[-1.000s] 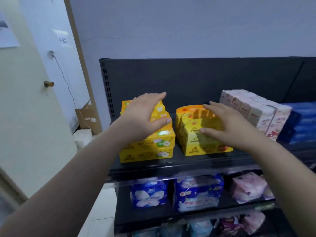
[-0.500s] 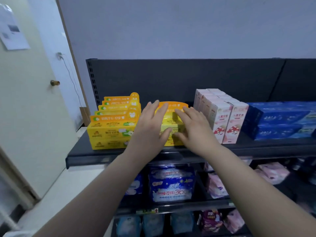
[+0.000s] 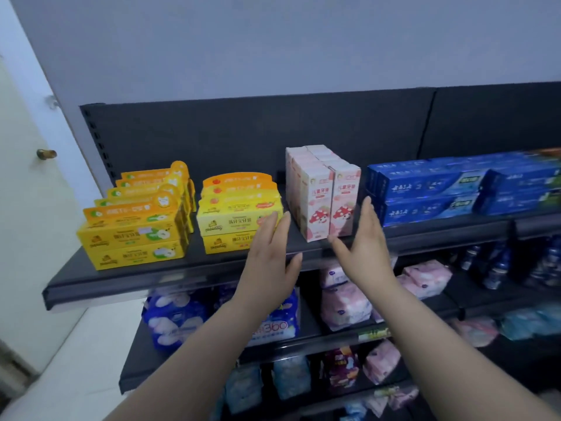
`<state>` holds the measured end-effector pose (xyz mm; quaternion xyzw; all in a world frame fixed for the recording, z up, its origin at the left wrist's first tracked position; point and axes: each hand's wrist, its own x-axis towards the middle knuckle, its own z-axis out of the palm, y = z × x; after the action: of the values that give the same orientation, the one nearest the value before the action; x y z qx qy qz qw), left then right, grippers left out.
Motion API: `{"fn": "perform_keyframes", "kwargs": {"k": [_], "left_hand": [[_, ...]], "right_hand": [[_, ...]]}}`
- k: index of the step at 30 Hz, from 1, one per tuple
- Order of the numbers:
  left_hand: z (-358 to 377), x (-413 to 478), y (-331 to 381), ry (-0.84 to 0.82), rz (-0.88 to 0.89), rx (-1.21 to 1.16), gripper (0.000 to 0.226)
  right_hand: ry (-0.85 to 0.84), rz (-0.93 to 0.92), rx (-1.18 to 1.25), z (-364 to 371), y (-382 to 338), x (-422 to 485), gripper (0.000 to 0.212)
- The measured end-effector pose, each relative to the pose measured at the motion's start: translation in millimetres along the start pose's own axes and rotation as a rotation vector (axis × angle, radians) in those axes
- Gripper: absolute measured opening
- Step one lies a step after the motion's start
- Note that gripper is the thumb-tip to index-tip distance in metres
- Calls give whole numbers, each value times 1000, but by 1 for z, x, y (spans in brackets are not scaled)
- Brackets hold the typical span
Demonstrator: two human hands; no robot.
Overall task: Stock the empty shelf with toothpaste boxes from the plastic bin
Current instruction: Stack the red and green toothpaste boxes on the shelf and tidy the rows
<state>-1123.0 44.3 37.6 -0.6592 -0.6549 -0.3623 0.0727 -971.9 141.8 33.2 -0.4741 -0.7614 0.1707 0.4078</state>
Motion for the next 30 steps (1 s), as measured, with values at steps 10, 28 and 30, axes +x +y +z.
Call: {"fn": "perform_keyframes", "kwargs": {"k": [10, 28, 30], "left_hand": [[32, 16, 19, -46, 48, -241, 66], [81, 39, 88, -117, 387, -232, 66], [91, 41, 110, -140, 410, -246, 66]], "right_hand": [[-103, 23, -98, 6, 1, 11, 85], [37, 101, -433, -122, 47, -55, 63], [63, 146, -480, -141, 58, -66, 65]]}}
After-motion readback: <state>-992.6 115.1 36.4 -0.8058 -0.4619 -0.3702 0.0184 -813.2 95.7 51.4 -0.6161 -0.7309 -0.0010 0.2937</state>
